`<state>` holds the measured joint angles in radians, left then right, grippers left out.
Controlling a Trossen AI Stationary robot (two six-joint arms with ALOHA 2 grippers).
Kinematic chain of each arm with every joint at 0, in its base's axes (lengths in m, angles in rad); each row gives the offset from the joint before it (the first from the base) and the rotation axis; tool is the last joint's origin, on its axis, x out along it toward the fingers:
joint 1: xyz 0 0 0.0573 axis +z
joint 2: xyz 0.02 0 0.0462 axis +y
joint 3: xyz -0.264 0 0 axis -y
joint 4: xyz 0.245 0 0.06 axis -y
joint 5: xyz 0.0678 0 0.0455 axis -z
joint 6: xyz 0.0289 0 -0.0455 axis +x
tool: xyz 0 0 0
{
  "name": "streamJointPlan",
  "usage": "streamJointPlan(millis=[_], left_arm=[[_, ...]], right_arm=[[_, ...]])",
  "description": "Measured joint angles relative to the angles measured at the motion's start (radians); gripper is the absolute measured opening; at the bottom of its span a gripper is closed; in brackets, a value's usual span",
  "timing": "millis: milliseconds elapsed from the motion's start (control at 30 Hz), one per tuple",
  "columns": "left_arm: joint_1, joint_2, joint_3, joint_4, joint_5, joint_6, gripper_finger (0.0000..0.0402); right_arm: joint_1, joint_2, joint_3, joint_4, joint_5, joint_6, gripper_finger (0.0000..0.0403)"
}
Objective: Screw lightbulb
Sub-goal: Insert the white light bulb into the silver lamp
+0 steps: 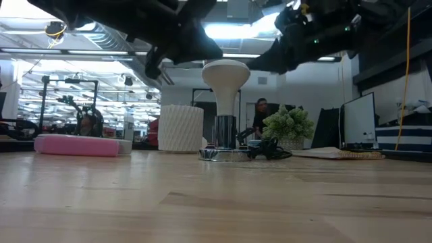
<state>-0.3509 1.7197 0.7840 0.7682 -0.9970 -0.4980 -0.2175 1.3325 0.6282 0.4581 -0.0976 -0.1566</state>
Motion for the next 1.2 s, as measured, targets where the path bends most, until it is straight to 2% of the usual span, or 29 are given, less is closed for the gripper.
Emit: streamJointPlan(millis=[267, 467, 967, 1200], left_arm=[[0.013, 0.001, 0.001, -0.003, -0.002, 0.000, 0.0005], [0.012, 0.002, 0.001, -0.004, -0.052, 0.028, 0.0005], [-0.044, 0.002, 0.001, -0.001, -0.060, 0.057, 0.0005], [-0.019, 0.002, 0.001, -0.045, -0.060, 0.022, 0.0005]], right_arm=[[0.001, 0.044, 0.000, -0.007, -0.059, 0.040, 0.0003], [0.001, 0.044, 0.000, -0.007, -0.095, 0.063, 0.0003], [0.001, 0.044, 0.000, -0.013, -0.069, 0.075, 0.0003], [0.001, 0.044, 0.000, -0.012, -0.069, 0.079, 0.0003]])
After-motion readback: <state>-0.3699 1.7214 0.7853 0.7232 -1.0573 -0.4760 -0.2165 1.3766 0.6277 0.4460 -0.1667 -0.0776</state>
